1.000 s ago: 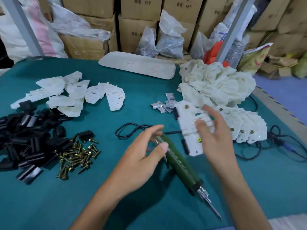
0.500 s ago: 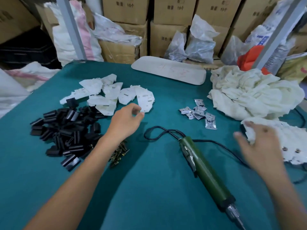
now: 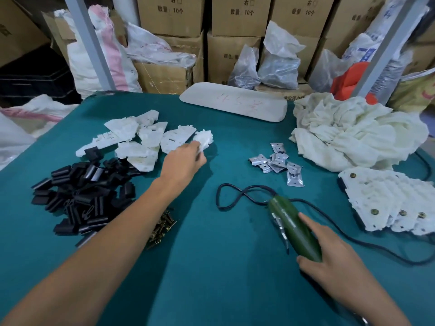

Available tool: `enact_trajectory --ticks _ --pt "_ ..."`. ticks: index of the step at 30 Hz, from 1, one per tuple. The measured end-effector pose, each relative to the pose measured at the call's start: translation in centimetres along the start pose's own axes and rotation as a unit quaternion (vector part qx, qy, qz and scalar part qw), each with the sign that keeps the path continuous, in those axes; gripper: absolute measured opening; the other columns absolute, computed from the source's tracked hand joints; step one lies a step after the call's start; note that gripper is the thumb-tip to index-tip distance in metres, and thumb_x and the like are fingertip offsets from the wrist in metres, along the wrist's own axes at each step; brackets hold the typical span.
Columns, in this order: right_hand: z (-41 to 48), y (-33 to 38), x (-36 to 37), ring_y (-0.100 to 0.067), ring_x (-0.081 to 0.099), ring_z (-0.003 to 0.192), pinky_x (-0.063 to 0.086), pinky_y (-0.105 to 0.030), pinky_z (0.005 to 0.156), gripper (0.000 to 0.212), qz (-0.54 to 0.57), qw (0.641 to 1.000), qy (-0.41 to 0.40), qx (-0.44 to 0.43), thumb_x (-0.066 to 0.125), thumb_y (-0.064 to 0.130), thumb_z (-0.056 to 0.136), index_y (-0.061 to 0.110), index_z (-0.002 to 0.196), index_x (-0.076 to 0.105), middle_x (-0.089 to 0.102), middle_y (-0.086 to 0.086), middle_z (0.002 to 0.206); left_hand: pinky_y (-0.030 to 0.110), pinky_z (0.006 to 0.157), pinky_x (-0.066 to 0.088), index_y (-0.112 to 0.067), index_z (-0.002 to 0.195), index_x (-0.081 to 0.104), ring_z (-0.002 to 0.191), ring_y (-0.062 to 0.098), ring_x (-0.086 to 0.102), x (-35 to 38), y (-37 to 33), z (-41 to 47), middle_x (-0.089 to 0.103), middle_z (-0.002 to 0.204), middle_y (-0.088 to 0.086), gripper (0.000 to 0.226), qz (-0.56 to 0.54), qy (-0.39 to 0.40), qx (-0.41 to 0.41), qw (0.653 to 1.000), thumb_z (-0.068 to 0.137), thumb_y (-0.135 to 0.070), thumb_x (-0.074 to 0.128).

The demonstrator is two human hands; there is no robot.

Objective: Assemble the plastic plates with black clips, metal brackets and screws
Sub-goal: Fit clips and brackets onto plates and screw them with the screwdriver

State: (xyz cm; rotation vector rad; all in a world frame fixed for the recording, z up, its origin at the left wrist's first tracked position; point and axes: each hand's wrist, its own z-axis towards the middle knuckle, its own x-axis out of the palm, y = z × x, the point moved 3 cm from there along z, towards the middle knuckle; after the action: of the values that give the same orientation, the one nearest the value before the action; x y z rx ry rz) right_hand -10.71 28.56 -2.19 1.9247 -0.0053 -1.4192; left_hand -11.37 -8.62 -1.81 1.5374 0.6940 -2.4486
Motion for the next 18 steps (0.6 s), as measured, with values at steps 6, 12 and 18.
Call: enact_trajectory --ticks 6,12,18 --pt "0.5 0.3 -4.3 -0.023 0.047 0.135 0.036 -0.041 0.113 0.084 -0.046 0.996 -0.07 -0.003 0.083 0.031 0.082 0.025 0.155 0.041 0.052 -0.001 0.147 0.046 0.077 0.059 -0.03 0.111 0.056 0.075 0.022 0.072 -4.9 1.0 -4.3 0.053 0.067 -0.009 0.017 -0.358 0.018 -0.111 0.927 0.101 -0.026 0.042" --pt "1.6 5.4 -1.1 -0.013 0.072 0.098 0.06 -0.031 0.085 0.041 0.453 0.891 -0.036 0.01 0.052 0.053 0.092 0.035 0.126 0.067 0.072 0.009 0.124 0.031 0.093 0.054 -0.028 0.077 0.065 0.106 0.013 0.063 -7.0 -2.6 -10.1 0.069 0.106 -0.001 0.021 -0.59 0.183 -0.068 0.783 0.075 -0.011 0.053" --pt "2.7 8.8 4.8 -0.024 0.069 0.085 0.055 -0.03 0.075 0.033 0.458 0.851 0.256 0.025 0.066 0.034 0.09 0.025 0.122 0.074 0.074 -0.018 0.115 0.031 0.103 0.037 -0.034 0.078 0.069 0.131 0.003 0.047 -6.5 -3.8 -13.1 0.058 0.132 -0.017 0.028 -0.561 0.29 -0.023 0.775 0.07 -0.011 0.054"
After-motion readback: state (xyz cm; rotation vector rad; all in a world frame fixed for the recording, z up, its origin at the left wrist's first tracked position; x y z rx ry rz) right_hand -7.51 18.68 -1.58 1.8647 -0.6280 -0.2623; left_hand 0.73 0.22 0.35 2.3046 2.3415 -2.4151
